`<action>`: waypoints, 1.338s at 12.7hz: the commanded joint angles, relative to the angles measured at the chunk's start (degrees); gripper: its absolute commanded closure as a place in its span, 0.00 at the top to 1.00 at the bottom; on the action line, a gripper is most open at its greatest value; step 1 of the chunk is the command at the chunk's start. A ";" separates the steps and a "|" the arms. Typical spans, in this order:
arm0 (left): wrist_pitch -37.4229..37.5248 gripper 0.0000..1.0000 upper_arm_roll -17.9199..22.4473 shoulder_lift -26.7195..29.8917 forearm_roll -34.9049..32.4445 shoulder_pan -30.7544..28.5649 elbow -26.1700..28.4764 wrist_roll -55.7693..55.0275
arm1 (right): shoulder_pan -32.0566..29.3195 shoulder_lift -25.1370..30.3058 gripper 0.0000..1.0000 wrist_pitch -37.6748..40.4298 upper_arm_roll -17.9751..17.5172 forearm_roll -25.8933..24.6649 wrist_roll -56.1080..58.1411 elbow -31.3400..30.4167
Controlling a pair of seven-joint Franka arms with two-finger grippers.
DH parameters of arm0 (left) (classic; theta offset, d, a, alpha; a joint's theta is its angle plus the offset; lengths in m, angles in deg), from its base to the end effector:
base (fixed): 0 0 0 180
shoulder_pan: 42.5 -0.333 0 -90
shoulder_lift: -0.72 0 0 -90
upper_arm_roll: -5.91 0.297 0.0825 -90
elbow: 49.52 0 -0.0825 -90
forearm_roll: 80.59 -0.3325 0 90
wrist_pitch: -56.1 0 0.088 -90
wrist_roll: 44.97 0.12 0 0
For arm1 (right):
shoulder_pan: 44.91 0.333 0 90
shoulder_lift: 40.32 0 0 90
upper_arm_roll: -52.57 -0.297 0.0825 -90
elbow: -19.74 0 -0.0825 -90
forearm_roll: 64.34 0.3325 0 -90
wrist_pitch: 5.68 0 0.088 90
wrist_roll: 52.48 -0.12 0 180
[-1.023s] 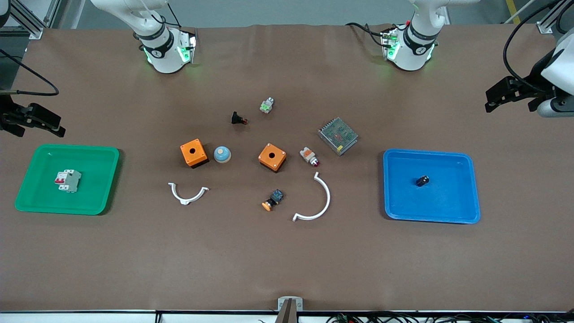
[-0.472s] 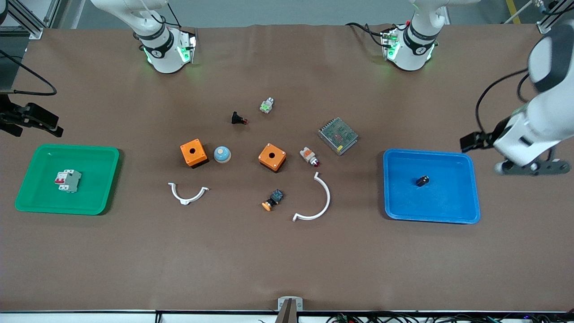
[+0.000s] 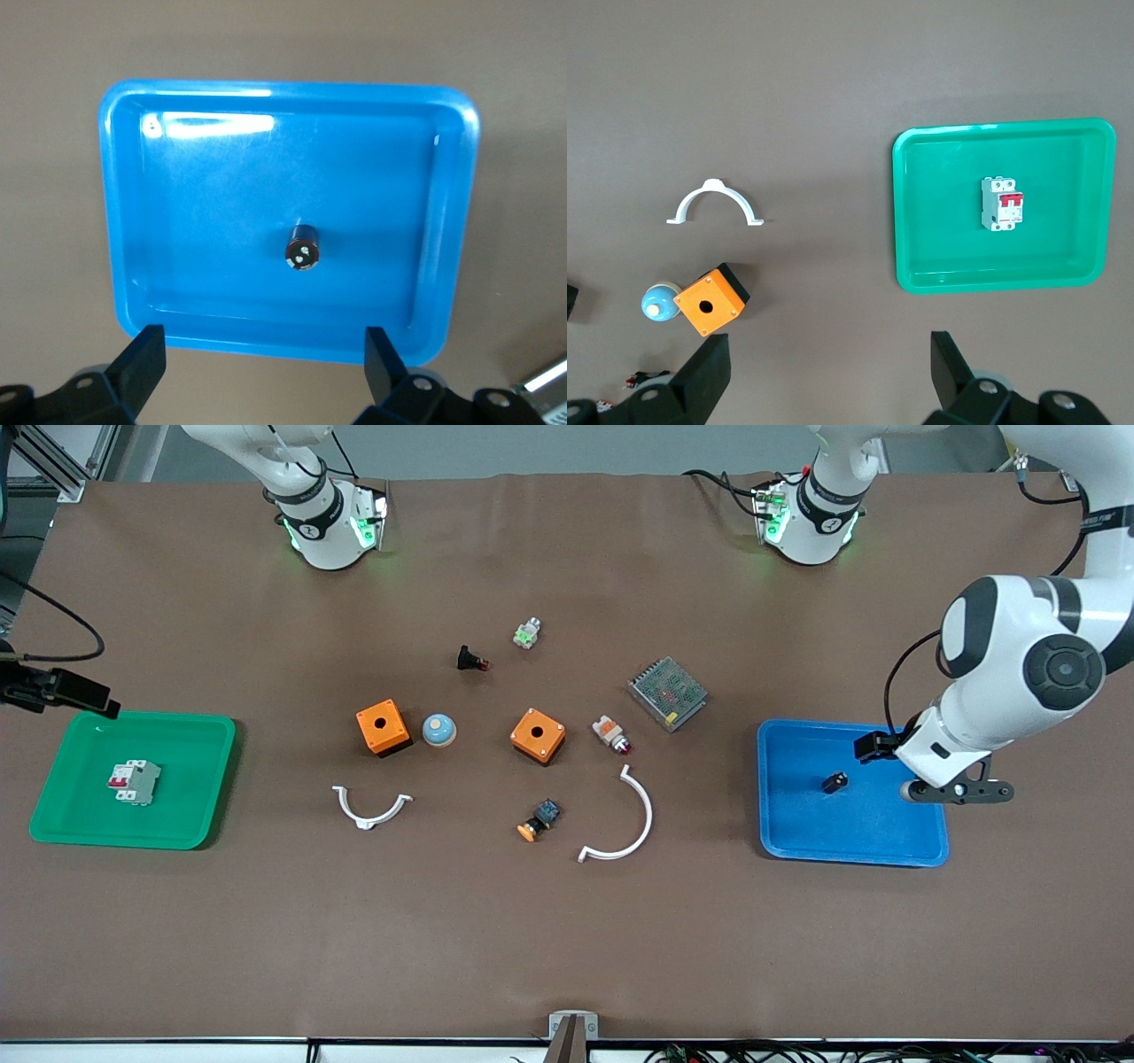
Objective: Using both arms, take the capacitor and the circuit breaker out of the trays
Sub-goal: 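Grasp the black capacitor with the left gripper while the right gripper lowers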
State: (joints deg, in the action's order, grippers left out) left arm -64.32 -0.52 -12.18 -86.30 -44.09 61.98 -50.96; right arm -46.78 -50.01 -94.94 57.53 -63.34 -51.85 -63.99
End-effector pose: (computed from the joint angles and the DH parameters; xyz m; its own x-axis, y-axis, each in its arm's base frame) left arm 0.5460 -0.0381 0.3593 0.9976 -0.0293 -0.0625 -0.0333 -0.9974 -0.0641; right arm 0.5439 -0.0592 0.5486 0.9916 -0.1073 -0.0719 -0.1078 -0.9942 -0.0037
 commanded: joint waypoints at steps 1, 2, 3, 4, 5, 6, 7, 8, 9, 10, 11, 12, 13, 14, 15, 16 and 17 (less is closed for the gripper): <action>-6.99 0.97 -0.60 2.00 0.16 -1.05 6.87 -0.69 | -0.51 -1.12 1.00 0.40 -0.57 0.85 -0.10 1.37; -10.06 0.96 -0.60 1.56 2.35 -1.48 8.80 -0.69 | -0.59 -1.29 1.00 -0.47 -0.65 0.93 -0.28 1.37; -12.01 0.94 -0.60 0.78 3.85 -1.84 9.60 -0.60 | -0.68 -2.34 1.00 -2.22 -0.66 1.19 -0.37 1.37; -12.55 0.90 -0.60 -0.27 3.95 -1.67 9.70 -0.60 | -1.29 -3.57 1.00 -3.28 -0.66 2.42 -0.28 1.37; -12.90 0.85 -0.60 -0.89 3.95 -1.75 9.70 -0.60 | -2.08 -5.93 1.00 -4.25 -0.66 3.73 -0.28 1.29; -14.21 0.82 -0.60 -1.86 3.95 -1.58 9.70 -0.60 | -2.70 -7.17 1.00 -4.69 -0.66 4.53 -0.10 1.29; -15.62 0.81 -0.60 -2.91 3.95 -1.66 9.79 -0.52 | -2.79 -7.18 1.00 -4.70 -0.66 4.54 -0.10 1.37; -17.28 0.80 -0.60 -4.14 3.95 -1.66 9.70 -0.51 | -2.96 -7.18 1.00 -4.78 -0.66 4.45 -0.10 1.37; -18.43 0.79 -0.60 -5.20 3.95 -1.58 9.70 -0.51 | -3.23 -8.23 1.00 -5.22 -0.57 4.45 -0.10 1.37; -19.14 0.76 -0.60 -5.99 3.95 -1.58 9.70 -0.51 | -3.23 -9.02 1.00 -5.22 -0.57 4.01 -0.19 1.37; -19.41 0.74 -0.60 -6.61 3.95 -1.58 9.70 -0.51 | -3.58 -9.03 1.00 -5.22 -0.57 4.18 -0.37 1.37; -20.02 0.72 -0.60 -7.14 3.95 -1.49 9.61 -0.51 | -3.75 -9.03 1.00 -5.40 -0.57 3.92 -0.37 1.37; -20.72 0.71 -0.60 -7.75 3.95 -1.49 9.61 -0.51 | -3.84 -9.03 1.00 -5.40 -0.57 3.83 -0.63 1.46; -21.51 0.69 -0.51 -8.45 3.95 -1.49 9.61 -0.43 | -3.93 -9.12 1.00 -5.40 -0.57 3.75 -0.63 1.46; -22.22 0.69 -0.60 -8.98 3.95 -1.49 9.61 -0.43 | -3.85 -9.38 1.00 -5.40 -0.57 4.09 -0.72 1.46; -22.48 0.68 -0.60 -9.33 3.95 -1.49 9.61 -0.51 | -3.84 -9.38 1.00 -5.57 -0.57 4.10 -0.72 1.46; -22.49 0.68 -0.60 -9.43 3.95 -1.49 9.61 -0.51 | -3.93 -9.38 1.00 -5.92 -0.57 3.49 -0.54 1.46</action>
State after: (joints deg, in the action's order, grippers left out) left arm -85.81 -0.58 -21.29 -83.00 -45.18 71.55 -51.01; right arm -50.00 -58.67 -100.75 57.47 -59.94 -51.89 -63.80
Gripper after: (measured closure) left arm 0.313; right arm 0.000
